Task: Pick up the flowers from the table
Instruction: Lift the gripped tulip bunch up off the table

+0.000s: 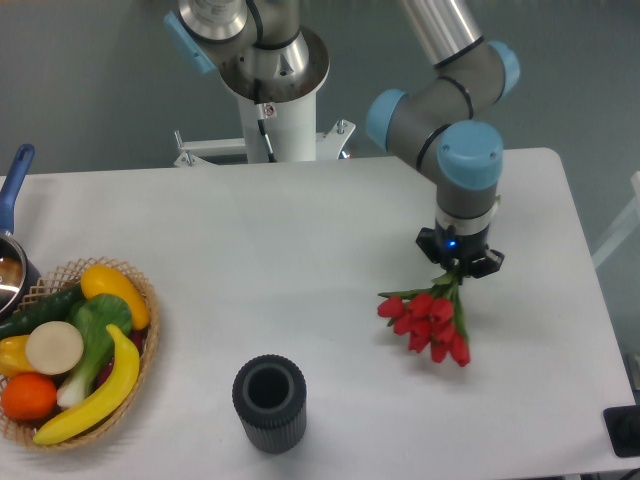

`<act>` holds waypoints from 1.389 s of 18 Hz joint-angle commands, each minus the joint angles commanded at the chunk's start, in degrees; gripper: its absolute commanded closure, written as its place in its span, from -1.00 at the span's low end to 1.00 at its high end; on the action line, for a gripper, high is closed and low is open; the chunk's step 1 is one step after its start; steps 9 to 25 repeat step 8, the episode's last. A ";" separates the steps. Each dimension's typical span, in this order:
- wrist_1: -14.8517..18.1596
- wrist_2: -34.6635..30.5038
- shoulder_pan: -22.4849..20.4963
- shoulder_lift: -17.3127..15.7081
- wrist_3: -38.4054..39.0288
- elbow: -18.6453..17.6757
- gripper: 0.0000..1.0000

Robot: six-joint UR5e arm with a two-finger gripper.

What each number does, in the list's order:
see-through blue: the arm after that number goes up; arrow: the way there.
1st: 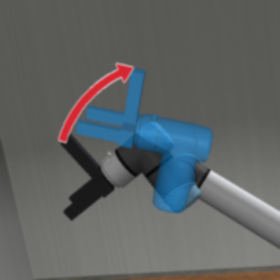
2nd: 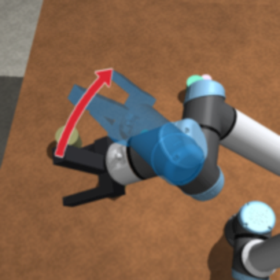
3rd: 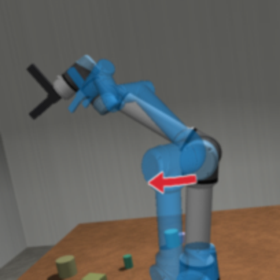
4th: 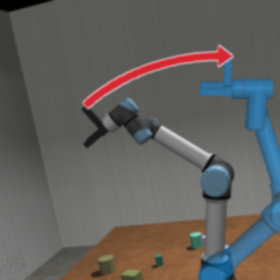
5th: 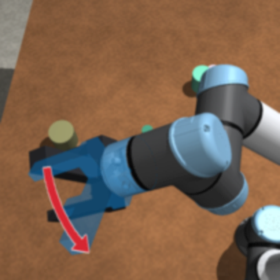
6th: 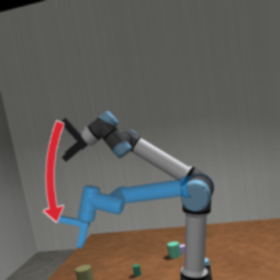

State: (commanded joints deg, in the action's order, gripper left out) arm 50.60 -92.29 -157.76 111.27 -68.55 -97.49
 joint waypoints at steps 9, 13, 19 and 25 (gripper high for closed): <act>10.57 0.35 0.35 0.88 2.81 9.07 0.97; 10.57 0.35 0.35 0.88 2.81 9.07 0.97; 10.57 0.35 0.35 0.88 2.81 9.07 0.97; 10.57 0.35 0.35 0.88 2.81 9.07 0.97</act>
